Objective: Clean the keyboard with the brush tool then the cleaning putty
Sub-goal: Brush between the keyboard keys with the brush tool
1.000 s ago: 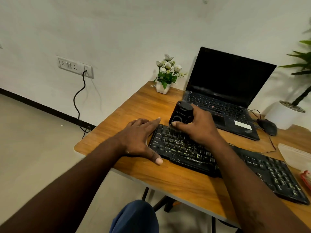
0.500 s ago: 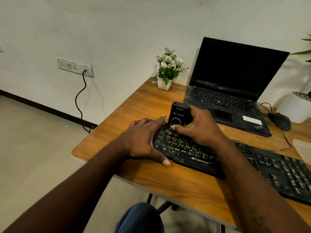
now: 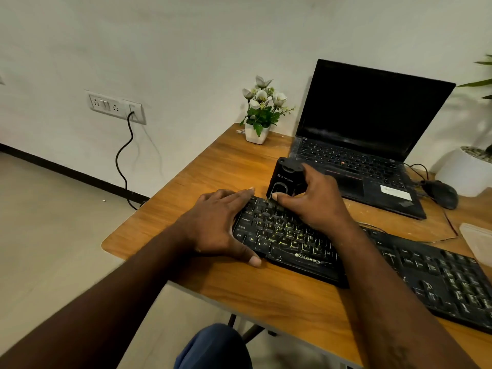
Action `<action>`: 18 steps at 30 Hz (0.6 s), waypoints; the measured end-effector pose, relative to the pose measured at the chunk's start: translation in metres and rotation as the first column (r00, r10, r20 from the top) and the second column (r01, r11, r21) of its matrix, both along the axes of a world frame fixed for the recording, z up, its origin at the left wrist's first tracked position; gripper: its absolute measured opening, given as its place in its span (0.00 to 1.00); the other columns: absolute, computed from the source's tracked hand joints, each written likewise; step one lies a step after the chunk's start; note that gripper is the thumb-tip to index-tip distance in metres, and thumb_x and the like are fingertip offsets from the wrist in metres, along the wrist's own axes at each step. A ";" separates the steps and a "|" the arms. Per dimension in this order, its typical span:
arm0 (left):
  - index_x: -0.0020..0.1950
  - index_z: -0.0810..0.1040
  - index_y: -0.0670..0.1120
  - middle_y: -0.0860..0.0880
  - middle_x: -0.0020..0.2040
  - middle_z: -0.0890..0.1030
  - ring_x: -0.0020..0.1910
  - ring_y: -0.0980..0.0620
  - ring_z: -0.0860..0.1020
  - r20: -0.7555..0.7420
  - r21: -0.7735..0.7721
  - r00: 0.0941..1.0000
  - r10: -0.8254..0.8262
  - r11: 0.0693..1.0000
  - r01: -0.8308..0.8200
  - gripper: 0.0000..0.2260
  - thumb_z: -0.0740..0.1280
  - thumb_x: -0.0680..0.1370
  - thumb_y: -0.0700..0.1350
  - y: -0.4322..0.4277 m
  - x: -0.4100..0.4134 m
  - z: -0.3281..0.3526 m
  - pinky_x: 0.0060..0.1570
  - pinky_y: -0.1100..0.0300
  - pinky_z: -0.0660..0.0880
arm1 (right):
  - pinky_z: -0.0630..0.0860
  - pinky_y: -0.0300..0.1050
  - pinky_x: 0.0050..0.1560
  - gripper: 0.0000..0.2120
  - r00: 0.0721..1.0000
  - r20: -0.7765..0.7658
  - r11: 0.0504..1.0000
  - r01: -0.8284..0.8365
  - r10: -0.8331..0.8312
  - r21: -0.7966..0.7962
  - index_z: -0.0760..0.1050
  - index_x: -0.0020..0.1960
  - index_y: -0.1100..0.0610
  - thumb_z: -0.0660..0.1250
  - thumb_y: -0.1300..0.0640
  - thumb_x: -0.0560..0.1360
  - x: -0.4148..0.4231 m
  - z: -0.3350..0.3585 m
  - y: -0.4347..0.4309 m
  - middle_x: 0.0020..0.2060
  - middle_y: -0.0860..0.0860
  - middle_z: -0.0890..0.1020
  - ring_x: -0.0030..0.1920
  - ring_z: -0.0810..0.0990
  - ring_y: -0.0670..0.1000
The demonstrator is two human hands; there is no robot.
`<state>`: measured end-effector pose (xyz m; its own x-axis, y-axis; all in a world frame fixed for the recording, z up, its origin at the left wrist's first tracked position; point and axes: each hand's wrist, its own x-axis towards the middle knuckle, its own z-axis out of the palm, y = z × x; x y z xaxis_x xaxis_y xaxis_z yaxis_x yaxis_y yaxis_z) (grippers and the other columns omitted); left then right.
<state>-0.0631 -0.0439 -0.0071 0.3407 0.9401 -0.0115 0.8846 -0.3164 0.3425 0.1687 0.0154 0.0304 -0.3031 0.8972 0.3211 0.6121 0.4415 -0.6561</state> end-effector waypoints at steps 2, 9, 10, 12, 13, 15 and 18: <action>0.84 0.40 0.56 0.55 0.83 0.56 0.79 0.54 0.54 0.002 0.000 1.000 0.003 1.000 -0.003 0.63 0.69 0.61 0.80 0.000 0.000 0.000 0.78 0.46 0.52 | 0.84 0.45 0.52 0.30 1.000 0.005 1.000 -0.015 0.015 -0.013 0.75 0.68 0.49 0.82 0.52 0.69 0.000 0.000 -0.002 0.53 0.43 0.83 0.50 0.83 0.43; 0.84 0.41 0.57 0.56 0.83 0.56 0.79 0.53 0.55 -0.004 0.015 1.000 -0.001 1.000 0.001 0.63 0.65 0.59 0.84 0.003 -0.001 -0.003 0.77 0.42 0.55 | 0.85 0.55 0.51 0.27 0.981 -0.056 0.962 -0.191 0.184 -0.194 0.76 0.65 0.48 0.81 0.50 0.69 0.000 0.001 -0.008 0.51 0.45 0.85 0.48 0.86 0.48; 0.84 0.42 0.57 0.56 0.83 0.56 0.79 0.53 0.55 -0.010 0.015 1.000 -0.002 1.000 0.003 0.63 0.65 0.59 0.84 0.003 -0.002 -0.004 0.78 0.42 0.55 | 0.84 0.54 0.51 0.27 0.986 -0.015 0.974 -0.169 0.169 -0.153 0.76 0.65 0.47 0.81 0.50 0.69 -0.002 -0.001 -0.006 0.51 0.44 0.85 0.47 0.85 0.47; 0.84 0.42 0.56 0.56 0.84 0.53 0.79 0.53 0.54 -0.030 0.009 1.000 -0.004 1.000 0.005 0.62 0.65 0.60 0.83 0.003 -0.002 -0.003 0.78 0.43 0.53 | 0.84 0.51 0.51 0.28 0.995 0.066 0.997 -0.074 0.075 -0.019 0.76 0.67 0.48 0.81 0.49 0.69 -0.008 -0.002 -0.003 0.53 0.44 0.85 0.48 0.84 0.46; 0.84 0.42 0.56 0.56 0.84 0.52 0.79 0.53 0.53 -0.037 0.007 0.999 -0.005 1.000 0.005 0.62 0.65 0.61 0.82 0.002 -0.001 -0.003 0.78 0.44 0.52 | 0.83 0.48 0.52 0.29 0.995 0.103 0.998 -0.006 0.000 0.060 0.76 0.68 0.49 0.81 0.49 0.70 -0.010 -0.002 -0.001 0.55 0.46 0.85 0.50 0.84 0.46; 0.85 0.42 0.56 0.56 0.84 0.51 0.79 0.54 0.52 -0.036 0.006 0.999 -0.007 1.000 0.007 0.62 0.65 0.61 0.82 0.002 -0.002 -0.003 0.78 0.45 0.52 | 0.81 0.43 0.53 0.30 0.984 0.133 0.983 0.096 -0.117 0.154 0.75 0.68 0.50 0.81 0.49 0.70 -0.011 0.001 0.001 0.57 0.48 0.84 0.53 0.83 0.47; 0.84 0.43 0.56 0.57 0.84 0.52 0.79 0.53 0.53 -0.036 0.015 0.999 -0.007 1.000 0.008 0.62 0.64 0.60 0.83 0.003 -0.002 -0.005 0.78 0.44 0.53 | 0.83 0.43 0.49 0.29 0.997 0.059 0.999 -0.040 0.040 0.004 0.75 0.67 0.48 0.81 0.48 0.69 -0.009 0.005 -0.008 0.53 0.44 0.84 0.48 0.83 0.43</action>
<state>-0.0653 -0.0406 -0.0118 0.3474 0.9377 -0.0094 0.8938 -0.3281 0.3056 0.1593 0.0073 0.0356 -0.3571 0.8825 0.3061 0.6317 0.4696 -0.6169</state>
